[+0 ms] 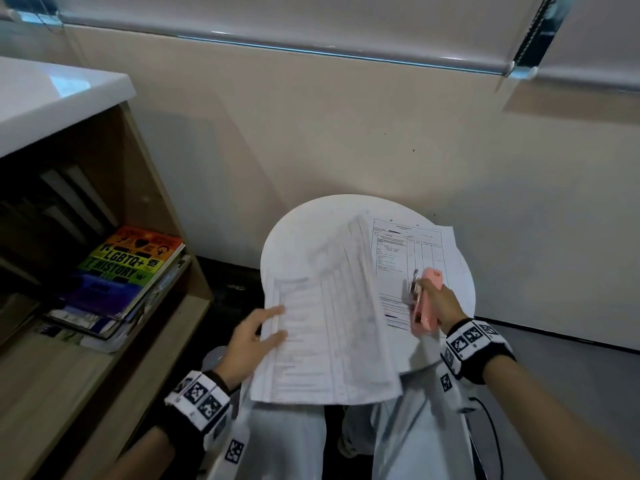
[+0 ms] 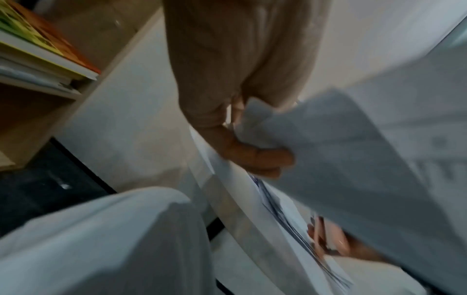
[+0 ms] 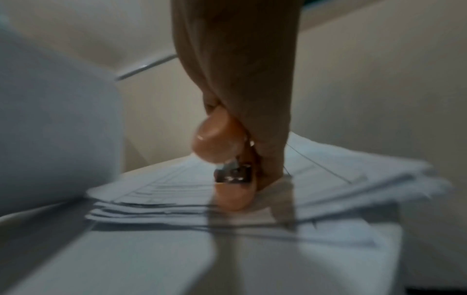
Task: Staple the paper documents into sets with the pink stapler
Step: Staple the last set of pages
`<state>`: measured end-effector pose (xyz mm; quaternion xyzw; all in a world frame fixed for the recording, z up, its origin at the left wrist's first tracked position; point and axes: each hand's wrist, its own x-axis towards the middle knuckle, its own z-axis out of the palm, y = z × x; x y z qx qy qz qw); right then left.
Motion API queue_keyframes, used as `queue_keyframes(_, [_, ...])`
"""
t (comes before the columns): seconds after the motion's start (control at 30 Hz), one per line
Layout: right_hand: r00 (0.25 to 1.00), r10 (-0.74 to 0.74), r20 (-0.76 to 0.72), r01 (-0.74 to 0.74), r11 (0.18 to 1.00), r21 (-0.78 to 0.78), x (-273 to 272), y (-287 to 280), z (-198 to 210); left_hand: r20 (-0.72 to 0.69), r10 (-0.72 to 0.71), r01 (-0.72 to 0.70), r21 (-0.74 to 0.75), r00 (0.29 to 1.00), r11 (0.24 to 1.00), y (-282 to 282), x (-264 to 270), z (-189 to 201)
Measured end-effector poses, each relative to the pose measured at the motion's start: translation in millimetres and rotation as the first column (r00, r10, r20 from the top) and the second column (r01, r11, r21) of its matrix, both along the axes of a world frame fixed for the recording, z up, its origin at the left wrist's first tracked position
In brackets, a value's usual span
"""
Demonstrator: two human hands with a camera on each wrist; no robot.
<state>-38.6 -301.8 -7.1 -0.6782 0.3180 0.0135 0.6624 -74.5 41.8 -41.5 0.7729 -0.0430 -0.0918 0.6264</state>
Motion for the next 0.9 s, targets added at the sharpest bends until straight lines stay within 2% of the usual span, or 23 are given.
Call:
queue_keyframes(0.07, [0.995,-0.027,0.095,0.043,0.985,-0.167,3.1,0.3,5.0,-0.138,-0.032,0.025,-0.052,0.990,0.998,-10.8,-14.6,-3.3])
queue_keyframes(0.13, [0.985,0.033,0.167,0.033,0.927,-0.373,6.2,8.0,14.4,-0.236,-0.069,0.062,-0.034,0.969,0.997,-15.0,-21.4,-4.6])
queue_keyframes(0.2, [0.973,0.164,0.164,-0.068,0.878,-0.473,6.7,25.4,27.4,-0.307,-0.117,0.146,0.076,0.945,0.986,-14.3,-20.3,-2.5])
queue_keyframes(0.23, [0.964,0.228,0.136,-0.140,0.871,-0.471,6.4,36.4,33.0,-0.343,-0.135,0.193,0.142,0.930,0.971,-14.0,-20.0,1.3])
queue_keyframes(0.3, [0.938,0.341,0.065,-0.299,0.887,-0.351,5.3,61.2,40.7,-0.278,-0.133,0.239,0.394,0.951,0.887,-12.8,-12.8,1.8])
queue_keyframes(0.37, [0.895,0.447,-0.018,-0.437,0.865,-0.246,4.3,85.6,39.1,-0.096,-0.103,0.141,0.635,0.990,0.760,-15.2,-3.2,1.9])
queue_keyframes(0.4, [0.870,0.490,-0.063,-0.490,0.840,-0.233,4.5,96.9,34.7,0.033,-0.100,0.052,0.676,0.994,0.735,-19.2,2.1,5.4])
queue_keyframes(0.43, [0.849,0.518,-0.104,-0.527,0.815,-0.241,5.1,106.8,28.6,0.144,-0.122,-0.006,0.669,0.982,0.743,-23.5,9.3,7.5])
queue_keyframes(0.5, [0.830,0.531,-0.169,-0.557,0.778,-0.290,8.0,124.6,13.8,0.227,-0.209,0.013,0.647,0.951,0.763,-34.7,25.5,9.9])
queue_keyframes(0.57, [0.806,0.536,-0.250,-0.591,0.713,-0.378,10.9,136.9,0.6,0.148,-0.285,0.110,0.683,0.947,0.722,-44.1,39.3,7.0])
queue_keyframes(0.67, [0.793,0.515,-0.325,-0.603,0.593,-0.533,12.7,143.7,-15.2,0.003,-0.365,0.231,0.768,0.931,0.598,-52.8,53.4,-0.4])
queue_keyframes(0.77, [0.814,0.514,-0.272,-0.566,0.594,-0.571,13.9,145.9,-20.8,-0.045,-0.425,0.269,0.832,0.904,0.485,-56.3,57.1,-3.4])
queue_keyframes(0.9, [0.817,0.502,-0.282,-0.559,0.570,-0.602,17.9,148.8,-21.0,-0.048,-0.425,0.258,0.853,0.904,0.454,-57.1,56.0,-6.1])
